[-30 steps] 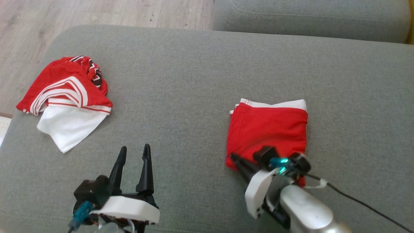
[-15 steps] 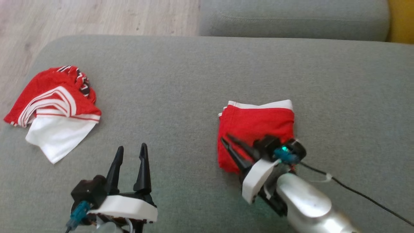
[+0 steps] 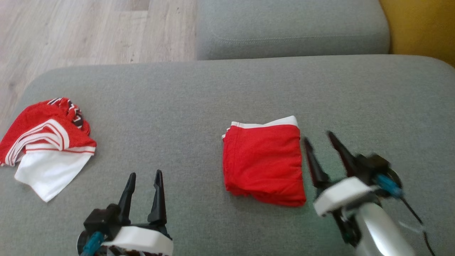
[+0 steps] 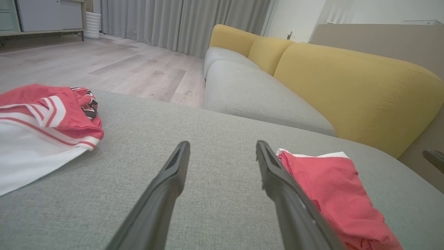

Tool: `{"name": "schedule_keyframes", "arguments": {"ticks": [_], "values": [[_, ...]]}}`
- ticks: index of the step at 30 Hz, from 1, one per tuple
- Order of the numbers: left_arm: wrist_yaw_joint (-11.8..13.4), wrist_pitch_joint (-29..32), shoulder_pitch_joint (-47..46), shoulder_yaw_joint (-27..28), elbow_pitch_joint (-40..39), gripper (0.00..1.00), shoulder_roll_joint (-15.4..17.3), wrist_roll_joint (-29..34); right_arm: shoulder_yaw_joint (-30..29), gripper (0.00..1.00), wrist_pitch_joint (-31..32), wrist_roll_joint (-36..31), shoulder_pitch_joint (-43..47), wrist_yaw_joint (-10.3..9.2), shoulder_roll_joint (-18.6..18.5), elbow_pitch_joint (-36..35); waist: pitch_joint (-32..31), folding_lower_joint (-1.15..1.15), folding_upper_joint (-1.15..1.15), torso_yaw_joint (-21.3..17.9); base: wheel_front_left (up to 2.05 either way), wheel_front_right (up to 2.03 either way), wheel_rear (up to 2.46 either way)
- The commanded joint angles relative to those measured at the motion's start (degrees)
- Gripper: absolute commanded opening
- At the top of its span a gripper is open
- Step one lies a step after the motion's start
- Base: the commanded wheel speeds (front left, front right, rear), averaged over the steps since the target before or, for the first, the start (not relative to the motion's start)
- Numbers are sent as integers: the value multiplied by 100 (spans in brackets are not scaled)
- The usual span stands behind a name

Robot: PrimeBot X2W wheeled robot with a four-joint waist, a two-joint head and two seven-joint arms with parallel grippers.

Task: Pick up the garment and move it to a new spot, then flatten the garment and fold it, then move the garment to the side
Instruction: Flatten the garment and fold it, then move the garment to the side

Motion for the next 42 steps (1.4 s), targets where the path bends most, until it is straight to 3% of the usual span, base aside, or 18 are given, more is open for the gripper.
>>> {"name": "schedule_keyframes", "arguments": {"ticks": [1, 14, 42], "values": [[-21, -69, -169, 278, -125, 100, 39, 105, -41, 100, -75, -42, -34, 22, 109, -333, -44, 0, 0, -43, 0, 0, 0], [-273, -70, 267, 738, 372, 100, -103, 517, -607, 100, 242, -57, 1030, 22, 109, -1260, -158, 0, 0, -149, 0, 0, 0], [-466, -71, 320, 1028, 512, 100, -296, 792, -767, 100, 646, -225, 1130, 22, 109, -1273, -71, 0, 0, 3, 0, 0, 0]]}}
